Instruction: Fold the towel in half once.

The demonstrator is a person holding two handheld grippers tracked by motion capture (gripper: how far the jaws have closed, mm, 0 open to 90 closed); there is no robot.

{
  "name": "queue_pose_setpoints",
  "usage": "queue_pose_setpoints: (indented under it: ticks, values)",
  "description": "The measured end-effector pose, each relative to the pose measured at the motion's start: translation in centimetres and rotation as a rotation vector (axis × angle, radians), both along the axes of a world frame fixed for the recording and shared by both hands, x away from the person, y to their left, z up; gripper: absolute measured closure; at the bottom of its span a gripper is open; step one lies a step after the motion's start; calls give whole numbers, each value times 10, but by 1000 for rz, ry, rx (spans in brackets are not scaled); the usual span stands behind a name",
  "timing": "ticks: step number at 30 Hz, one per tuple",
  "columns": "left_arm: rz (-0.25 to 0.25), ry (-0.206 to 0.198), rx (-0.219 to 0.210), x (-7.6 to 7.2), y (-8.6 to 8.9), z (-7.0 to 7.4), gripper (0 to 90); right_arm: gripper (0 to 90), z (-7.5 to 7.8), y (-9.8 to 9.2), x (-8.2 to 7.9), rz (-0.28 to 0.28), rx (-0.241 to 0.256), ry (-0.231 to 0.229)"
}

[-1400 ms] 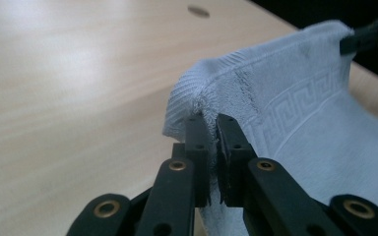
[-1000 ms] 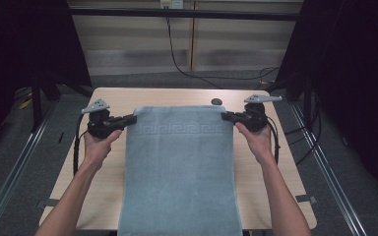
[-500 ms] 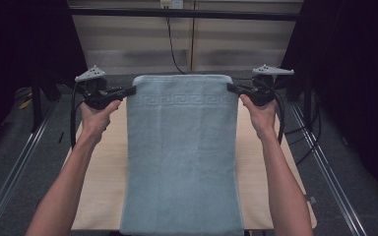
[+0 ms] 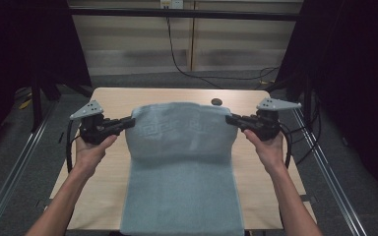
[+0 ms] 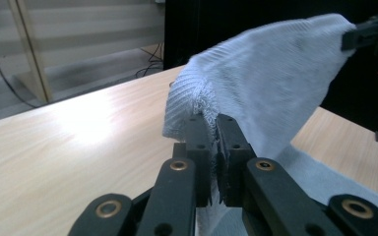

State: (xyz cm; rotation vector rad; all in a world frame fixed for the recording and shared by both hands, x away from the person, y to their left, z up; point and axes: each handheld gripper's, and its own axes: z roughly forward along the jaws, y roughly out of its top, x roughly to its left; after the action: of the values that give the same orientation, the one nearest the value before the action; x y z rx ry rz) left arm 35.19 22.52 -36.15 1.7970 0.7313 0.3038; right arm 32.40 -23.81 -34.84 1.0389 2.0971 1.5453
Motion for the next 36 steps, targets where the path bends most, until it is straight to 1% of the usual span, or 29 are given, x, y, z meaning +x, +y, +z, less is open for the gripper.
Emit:
queue_pose_setpoints:
  ticks: [1,2,3,5,6,8,10,11,12,14,15,16,17,18,19,20,21,23,24,25,26,27,28,29,31,33,34,35,36]
  values:
    - [-7,-2,13,-4,1,2,859,866,-2,-1,-6,6,-10,5]
    - [-10,-10,6,-9,4,5,859,866,-3,-2,-12,6,-15,5]
    - [-22,-6,-15,-14,6,7,859,866,-4,-3,-18,16,-17,6]
    - [-42,-27,-22,-27,9,10,859,866,-5,-5,-31,20,-14,1]
    - [-44,-14,-17,-35,10,10,859,866,-4,-7,-37,23,-10,-3]
    - [-50,10,-39,-46,11,8,859,867,-3,-9,-49,12,-7,-15]
    - [-55,-8,-7,-63,10,5,859,866,-4,-10,-62,22,-3,-20]
    - [-64,9,-16,-69,10,1,859,866,-7,-9,-68,24,6,-16]
    - [-82,40,-27,-75,11,-5,859,867,-12,-9,-75,29,-1,-10]
    - [-90,47,-1,-89,12,-20,859,866,-26,-6,-87,39,-18,25]
    - [-103,74,4,-95,13,-30,859,867,-35,-4,-94,44,-39,48]
    - [-100,75,56,-101,12,-38,859,866,-47,-3,-98,54,-44,81]
    - [-107,58,130,-106,11,-48,858,866,-60,0,-101,70,-53,121]
    - [-119,92,155,-109,11,-58,858,866,-73,3,-105,73,-83,162]
    - [-115,150,127,-111,13,-69,858,866,-84,4,-108,83,-109,189]
    - [-122,177,137,-113,14,-79,858,866,-95,5,-111,95,-105,218]
    - [-125,188,160,-116,14,-87,858,866,-103,5,-114,101,-99,236]
    - [-136,246,139,-116,16,-101,858,866,-116,5,-118,107,-101,277]
    - [-137,257,147,-116,16,-107,857,866,-120,6,-119,111,-114,292]
    - [-139,283,150,-115,15,-114,857,866,-125,7,-121,111,-132,304]
    - [-125,303,165,-115,14,-119,857,866,-129,8,-122,112,-143,315]
    - [-113,306,205,-116,11,-125,857,865,-133,8,-122,112,-145,330]
    - [-124,320,215,-115,10,-127,854,865,-137,8,-121,111,-157,340]
    - [-121,324,222,-115,8,-130,853,865,-137,8,-120,103,-158,352]
    - [-121,331,234,-111,6,-133,849,865,-140,9,-117,98,-173,360]
    - [-106,342,231,-107,4,-137,839,865,-145,14,-114,93,-228,372]
    - [-102,345,229,-104,3,-137,841,865,-146,16,-112,95,-235,372]
    - [-90,331,241,-101,1,-137,844,865,-145,16,-109,93,-248,373]
    - [-80,317,254,-98,-1,-137,846,865,-145,17,-106,73,-261,362]
